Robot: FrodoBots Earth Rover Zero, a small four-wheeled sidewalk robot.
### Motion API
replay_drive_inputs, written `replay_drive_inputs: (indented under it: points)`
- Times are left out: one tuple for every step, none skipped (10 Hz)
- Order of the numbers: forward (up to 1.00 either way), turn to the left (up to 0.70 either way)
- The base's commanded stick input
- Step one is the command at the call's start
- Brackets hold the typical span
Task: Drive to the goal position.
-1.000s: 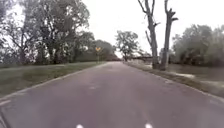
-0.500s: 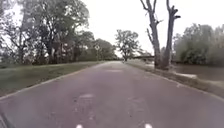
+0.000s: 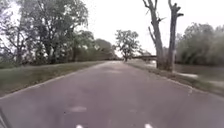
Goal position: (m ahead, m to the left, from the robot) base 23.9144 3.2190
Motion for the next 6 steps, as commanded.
replay_drive_inputs:
  points:
    - [1.00,0.00]
    - [1.00,0.00]
    - [1.00,0.00]
    - [1.00,0.00]
    - [1.00,0.00]
    - [1.00,0.00]
